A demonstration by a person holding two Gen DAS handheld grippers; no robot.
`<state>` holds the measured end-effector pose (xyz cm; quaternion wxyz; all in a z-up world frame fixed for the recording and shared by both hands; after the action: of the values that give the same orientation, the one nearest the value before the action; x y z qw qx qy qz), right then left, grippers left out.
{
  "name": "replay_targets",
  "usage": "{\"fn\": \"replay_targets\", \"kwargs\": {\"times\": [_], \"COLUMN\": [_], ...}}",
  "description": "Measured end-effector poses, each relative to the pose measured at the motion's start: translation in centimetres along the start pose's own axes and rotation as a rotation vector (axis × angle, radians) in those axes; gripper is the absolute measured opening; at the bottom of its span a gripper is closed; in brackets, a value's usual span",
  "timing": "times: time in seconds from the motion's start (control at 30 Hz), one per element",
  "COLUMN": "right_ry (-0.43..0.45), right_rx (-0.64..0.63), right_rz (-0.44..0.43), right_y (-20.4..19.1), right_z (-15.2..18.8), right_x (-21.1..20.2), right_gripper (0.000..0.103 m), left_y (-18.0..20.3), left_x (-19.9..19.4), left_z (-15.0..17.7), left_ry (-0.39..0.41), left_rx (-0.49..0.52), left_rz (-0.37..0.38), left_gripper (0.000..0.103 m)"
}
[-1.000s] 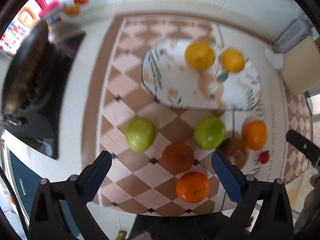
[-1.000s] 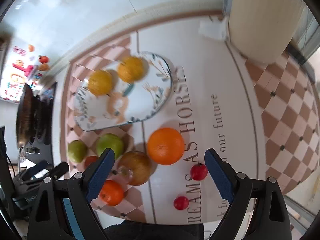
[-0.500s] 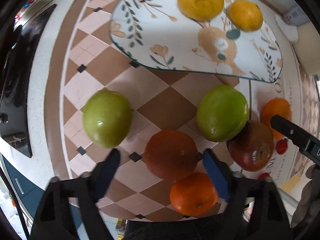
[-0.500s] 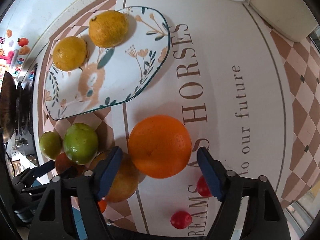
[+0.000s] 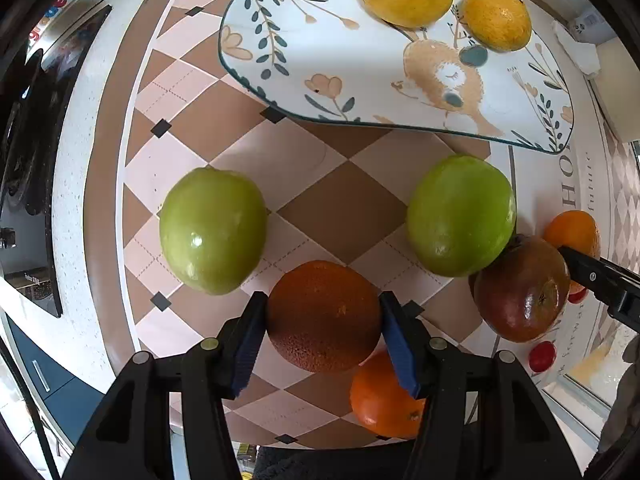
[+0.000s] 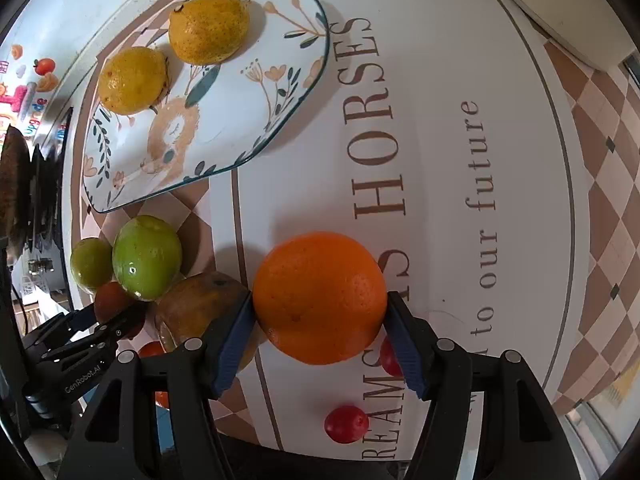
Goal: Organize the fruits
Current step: 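Place both oranges on the floral plate and open both grippers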
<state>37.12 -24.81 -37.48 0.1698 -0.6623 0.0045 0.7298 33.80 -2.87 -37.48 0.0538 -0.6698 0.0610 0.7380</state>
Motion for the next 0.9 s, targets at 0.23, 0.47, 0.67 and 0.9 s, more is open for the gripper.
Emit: {"fn": "replay_targets", "kwargs": {"times": [0.23, 0.47, 0.67, 0.9], "right_ry": [-0.022, -0.024, 0.014, 0.099], "right_rx": [-0.116, -0.163, -0.174, -0.196], "right_rz": [0.079, 0.096, 0.071, 0.003], "right_y": [-1.4, -1.9, -2.8, -6.5], "right_z": [-0.4, 0.0, -0.5, -4.9], "right_x": [0.9, 0.9, -1.7, -6.1], "right_gripper": [0.067, 0.067, 0.067, 0.067], "left_y": [-0.3, -0.1, 0.0, -0.7], "left_x": [-0.1, -0.7, -5.9, -13.3], "left_z": [-0.5, -2.3, -3.3, -9.1], "left_ry": [0.002, 0.005, 0.071, 0.216], "left_rx": [0.007, 0.007, 0.011, 0.023], "left_rz": [-0.003, -0.005, 0.049, 0.082], "left_gripper": [0.054, 0.053, 0.053, 0.053]}}
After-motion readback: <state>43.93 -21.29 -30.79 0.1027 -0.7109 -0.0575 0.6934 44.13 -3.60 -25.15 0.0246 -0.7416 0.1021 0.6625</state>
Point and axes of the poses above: each gripper's, at about its wrist camera, not at the fingertips, and x roughly the way its jaws point, y to its right, z to its underside, the point moved 2 cm from there along x, roughly the way its jaws point, and after that the axes turned 5 degrees about x, right-handed, at the moved point
